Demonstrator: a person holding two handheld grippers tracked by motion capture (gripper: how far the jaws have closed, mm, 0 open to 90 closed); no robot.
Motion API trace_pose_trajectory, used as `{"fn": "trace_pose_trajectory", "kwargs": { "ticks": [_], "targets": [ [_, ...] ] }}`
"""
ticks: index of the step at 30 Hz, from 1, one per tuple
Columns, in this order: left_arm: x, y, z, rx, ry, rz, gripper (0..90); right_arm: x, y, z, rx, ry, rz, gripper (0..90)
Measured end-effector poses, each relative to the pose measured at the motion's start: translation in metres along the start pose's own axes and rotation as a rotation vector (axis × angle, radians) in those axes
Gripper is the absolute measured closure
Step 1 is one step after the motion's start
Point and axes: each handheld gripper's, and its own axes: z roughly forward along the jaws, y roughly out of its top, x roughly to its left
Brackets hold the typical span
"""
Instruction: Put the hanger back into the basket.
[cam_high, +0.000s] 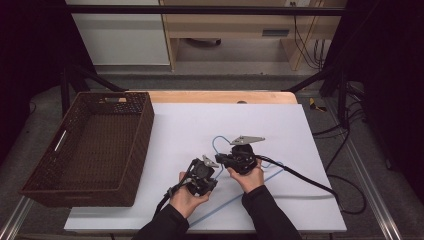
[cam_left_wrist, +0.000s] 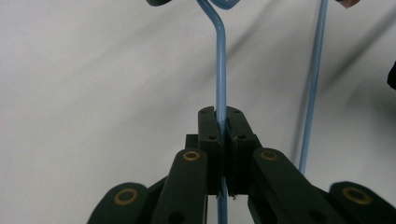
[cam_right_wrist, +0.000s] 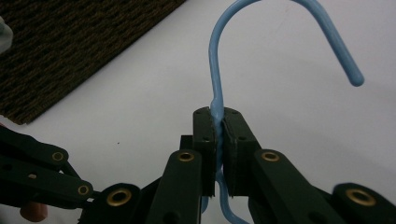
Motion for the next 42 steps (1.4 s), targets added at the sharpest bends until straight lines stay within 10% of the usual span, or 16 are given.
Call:
{"fn": "trace_pose_trajectory", "kwargs": {
  "ticks": [21, 42],
  "targets": [
    [0.002, 0.004, -0.027, -0.089, -0.016, 0.01, 87.0, -0.014, -0.007, -0.076, -0.1, -0.016, -0.078, 35.7],
    [0.022, 0.013, -0.071, -0.169, 0.05, 0.037, 87.0, -0.039, -0.04, -0.122, -0.145, -0.103, -0.126, 8.4]
  ]
}}
